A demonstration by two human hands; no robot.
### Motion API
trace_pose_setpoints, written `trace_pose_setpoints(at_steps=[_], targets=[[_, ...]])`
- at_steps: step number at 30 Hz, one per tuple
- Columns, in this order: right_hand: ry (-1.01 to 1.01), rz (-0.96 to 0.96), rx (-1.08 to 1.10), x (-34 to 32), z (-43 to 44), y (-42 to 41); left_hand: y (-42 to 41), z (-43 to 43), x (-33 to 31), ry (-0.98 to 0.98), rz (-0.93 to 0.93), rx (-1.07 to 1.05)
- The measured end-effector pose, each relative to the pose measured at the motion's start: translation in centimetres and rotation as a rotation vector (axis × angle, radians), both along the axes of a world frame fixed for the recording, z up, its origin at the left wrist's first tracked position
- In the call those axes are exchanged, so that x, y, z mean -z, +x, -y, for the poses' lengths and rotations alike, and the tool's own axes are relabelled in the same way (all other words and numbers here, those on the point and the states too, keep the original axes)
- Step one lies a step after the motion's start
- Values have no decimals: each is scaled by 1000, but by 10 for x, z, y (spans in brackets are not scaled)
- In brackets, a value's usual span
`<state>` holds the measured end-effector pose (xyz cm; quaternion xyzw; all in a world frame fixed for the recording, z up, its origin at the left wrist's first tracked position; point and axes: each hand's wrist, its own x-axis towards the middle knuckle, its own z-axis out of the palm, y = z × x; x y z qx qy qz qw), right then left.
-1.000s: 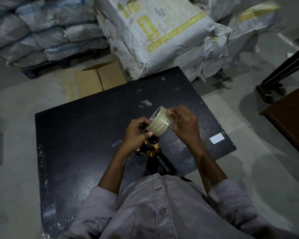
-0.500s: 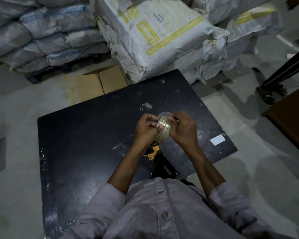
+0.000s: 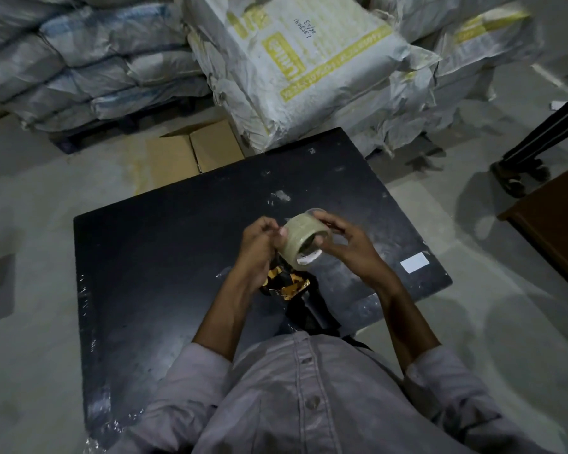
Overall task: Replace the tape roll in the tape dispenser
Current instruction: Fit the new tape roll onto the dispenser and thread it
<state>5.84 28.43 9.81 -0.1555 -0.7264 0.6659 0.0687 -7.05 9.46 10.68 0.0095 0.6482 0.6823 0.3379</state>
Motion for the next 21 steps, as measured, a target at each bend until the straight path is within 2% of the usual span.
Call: trace_pose_setpoints(at_steps=[2, 4, 7, 9, 12, 14, 17, 19, 21], targets=[[-36, 17, -40, -1, 4, -1, -3, 4, 5, 134, 151, -6], [-48, 22, -22, 0, 8, -4, -5, 6, 8, 198, 217, -13], [32, 46, 30, 1, 13, -9, -11, 5, 9, 147, 154, -8], [54, 87, 98, 2, 12, -15, -17, 10, 9, 5, -70, 12], [59, 174, 169, -6, 9, -24, -29, 23, 11, -262, -568, 107], [36, 228, 170, -9, 9, -31, -34, 28, 11, -303, -737, 192], [12, 285, 207, -9, 12, -43, -37, 32, 17, -335, -707, 200], [-7, 300, 259, -1, 17, -51, -35, 33, 22, -337, -583, 108], [-183, 277, 329, 0, 26, -56, -32, 31, 29, -259, -406, 23]])
